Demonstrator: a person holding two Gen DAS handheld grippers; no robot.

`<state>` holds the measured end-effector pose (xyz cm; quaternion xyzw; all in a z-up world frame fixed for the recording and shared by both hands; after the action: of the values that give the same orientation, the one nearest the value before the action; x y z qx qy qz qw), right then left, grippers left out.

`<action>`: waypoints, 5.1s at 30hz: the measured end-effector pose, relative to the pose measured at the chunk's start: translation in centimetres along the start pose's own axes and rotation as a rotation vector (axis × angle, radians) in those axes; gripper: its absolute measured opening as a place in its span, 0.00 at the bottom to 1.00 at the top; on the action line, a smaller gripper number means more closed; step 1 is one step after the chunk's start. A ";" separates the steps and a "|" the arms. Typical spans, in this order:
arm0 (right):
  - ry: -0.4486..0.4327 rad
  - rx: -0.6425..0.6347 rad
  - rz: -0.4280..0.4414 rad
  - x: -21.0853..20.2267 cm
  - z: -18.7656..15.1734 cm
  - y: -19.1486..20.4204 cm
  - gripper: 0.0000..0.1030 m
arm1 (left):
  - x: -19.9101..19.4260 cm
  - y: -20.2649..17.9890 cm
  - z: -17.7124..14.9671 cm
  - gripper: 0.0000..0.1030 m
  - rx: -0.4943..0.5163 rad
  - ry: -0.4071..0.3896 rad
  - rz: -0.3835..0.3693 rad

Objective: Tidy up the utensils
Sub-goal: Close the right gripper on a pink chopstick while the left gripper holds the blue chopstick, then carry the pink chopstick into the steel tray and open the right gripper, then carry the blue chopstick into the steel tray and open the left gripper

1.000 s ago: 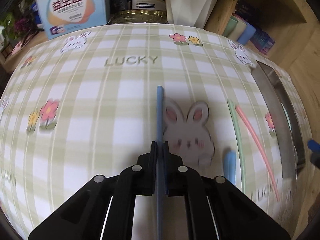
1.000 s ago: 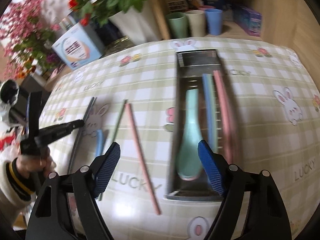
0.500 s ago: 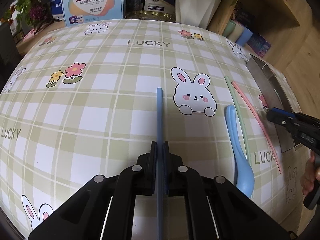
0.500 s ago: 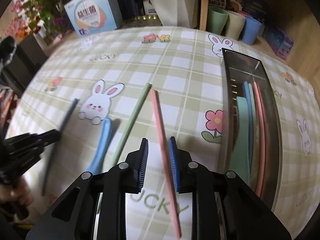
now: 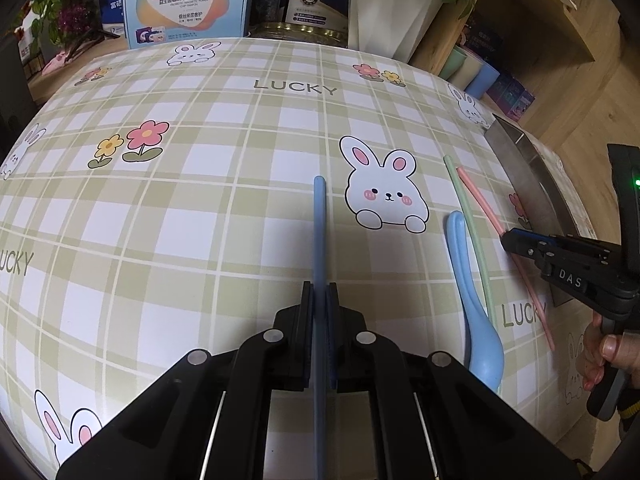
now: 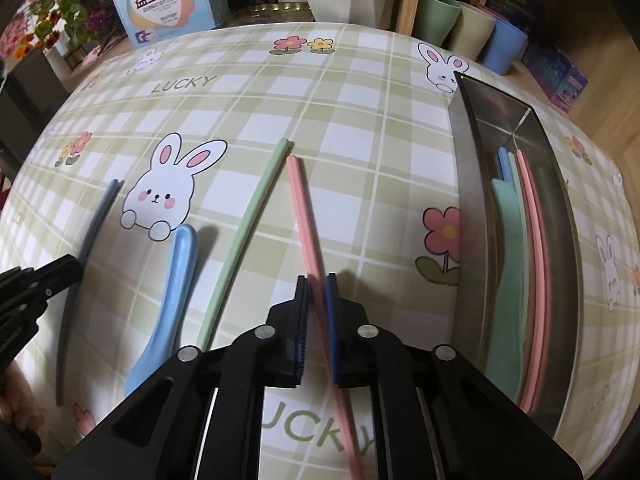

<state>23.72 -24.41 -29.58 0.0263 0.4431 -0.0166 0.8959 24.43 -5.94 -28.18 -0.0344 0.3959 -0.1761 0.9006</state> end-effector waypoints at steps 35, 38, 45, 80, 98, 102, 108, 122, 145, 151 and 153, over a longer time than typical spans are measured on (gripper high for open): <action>-0.190 0.260 0.210 -4.2 1.0 -1.0 0.06 | -0.1 0.0 -0.1 0.06 0.040 -0.037 0.013; -0.241 0.289 0.218 -5.7 2.5 -2.1 0.06 | -0.1 -0.2 -0.1 0.06 0.052 -0.035 0.023; -0.362 0.334 0.134 -9.0 6.3 -8.6 0.06 | 0.0 -0.2 0.0 0.06 0.055 -0.034 0.031; -0.279 0.135 -0.026 -15.3 5.7 -14.9 0.06 | -0.2 0.0 0.0 0.06 0.016 -0.045 0.008; -0.087 0.153 -0.068 -4.7 5.1 -16.3 0.05 | -0.2 -0.3 0.0 0.06 0.043 -0.034 0.021; -0.091 0.171 -0.104 -5.3 4.2 -16.7 0.06 | -0.1 -0.2 0.2 0.06 0.033 -0.015 0.017; -0.087 0.211 -0.095 -5.9 2.5 -16.7 0.07 | -0.3 -0.7 0.6 0.06 -0.034 0.017 -0.031; -0.145 0.238 -0.041 -7.3 1.4 -17.1 0.54 | -0.4 -9.9 6.1 0.06 -0.119 0.025 -0.139; -0.171 0.455 -0.020 -8.1 -2.5 -24.3 0.85 | 12.1 -31.1 5.9 0.06 -0.080 0.194 -0.177; -0.175 0.477 -0.026 -8.3 -2.7 -24.7 0.85 | 12.8 -31.5 5.8 0.12 -0.042 0.212 -0.202; -0.178 0.482 -0.025 -8.5 -2.8 -24.5 0.85 | 12.4 -31.4 6.2 0.15 -0.035 0.206 -0.218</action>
<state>15.05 -48.61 -25.28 0.2323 0.3462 -0.1349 0.8989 27.53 -40.05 -26.29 -0.0747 0.4832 -0.2687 0.8299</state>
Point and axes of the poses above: each gripper's, at about its wrist camera, not at the fingertips, and x roughly the way its jaws point, y to its left, z to its top, the point moved 10 cm from there along x, roughly the way its jaws point, and after that the axes turned 14 degrees about -y, right-handed, at the moved point
